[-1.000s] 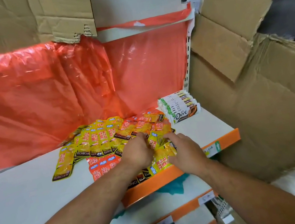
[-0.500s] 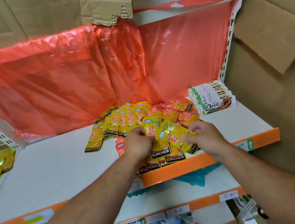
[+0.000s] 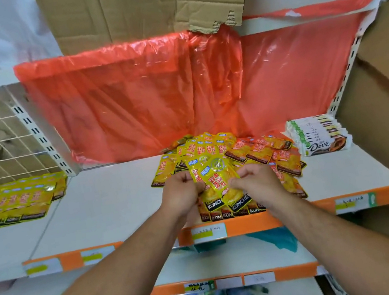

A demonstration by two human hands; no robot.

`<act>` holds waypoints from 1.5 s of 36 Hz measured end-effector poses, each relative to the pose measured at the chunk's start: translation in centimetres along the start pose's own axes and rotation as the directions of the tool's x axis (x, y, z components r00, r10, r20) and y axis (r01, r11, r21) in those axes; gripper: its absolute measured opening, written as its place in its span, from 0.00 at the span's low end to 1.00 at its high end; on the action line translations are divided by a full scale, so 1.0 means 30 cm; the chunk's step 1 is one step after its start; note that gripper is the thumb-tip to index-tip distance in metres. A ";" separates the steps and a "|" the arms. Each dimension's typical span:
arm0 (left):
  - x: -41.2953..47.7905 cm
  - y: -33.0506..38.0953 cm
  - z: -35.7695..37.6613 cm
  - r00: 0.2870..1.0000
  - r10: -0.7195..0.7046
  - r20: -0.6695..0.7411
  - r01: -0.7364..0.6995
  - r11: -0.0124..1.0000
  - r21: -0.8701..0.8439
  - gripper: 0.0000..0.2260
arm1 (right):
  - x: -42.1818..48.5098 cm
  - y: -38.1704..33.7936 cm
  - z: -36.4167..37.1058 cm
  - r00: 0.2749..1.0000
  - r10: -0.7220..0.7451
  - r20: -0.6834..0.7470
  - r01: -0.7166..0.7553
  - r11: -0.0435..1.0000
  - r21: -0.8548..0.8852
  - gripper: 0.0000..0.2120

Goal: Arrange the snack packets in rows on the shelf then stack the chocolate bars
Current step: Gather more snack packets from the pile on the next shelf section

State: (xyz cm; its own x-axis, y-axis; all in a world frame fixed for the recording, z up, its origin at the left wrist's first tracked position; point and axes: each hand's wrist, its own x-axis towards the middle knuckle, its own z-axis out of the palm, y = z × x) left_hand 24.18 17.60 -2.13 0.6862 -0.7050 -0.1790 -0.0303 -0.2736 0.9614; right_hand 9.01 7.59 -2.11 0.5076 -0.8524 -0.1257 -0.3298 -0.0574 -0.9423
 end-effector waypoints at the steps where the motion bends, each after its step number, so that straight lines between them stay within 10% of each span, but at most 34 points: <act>1: -0.005 -0.006 -0.031 1.000 0.004 -0.007 -0.004 1.000 -0.007 0.20 | -0.006 -0.012 0.024 1.000 -0.003 0.008 0.003 1.000 0.008 0.09; 6: -0.039 -0.041 -0.221 1.000 0.010 -0.025 -0.011 0.999 -0.039 0.09 | -0.044 -0.080 0.190 0.999 -0.015 0.042 0.012 0.997 0.070 0.10; 27: -0.155 -0.293 -1.176 0.960 -0.074 -0.271 0.044 0.992 -0.116 0.16 | -0.252 -0.351 1.085 0.954 0.053 0.296 -0.115 0.973 0.198 0.07; 54: 0.331 -0.307 -1.382 0.901 -0.062 -0.429 0.221 0.917 0.332 0.12 | 0.166 -0.359 1.357 0.938 0.063 0.340 -0.084 0.995 0.048 0.06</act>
State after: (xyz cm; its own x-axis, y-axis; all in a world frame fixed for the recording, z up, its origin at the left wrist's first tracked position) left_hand 61.42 40.25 -4.09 0.9321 -0.3376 -0.1309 -0.1174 -0.6237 0.7728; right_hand 47.48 25.13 -5.23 0.7264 -0.6263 -0.2829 -0.3326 0.0398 -0.9422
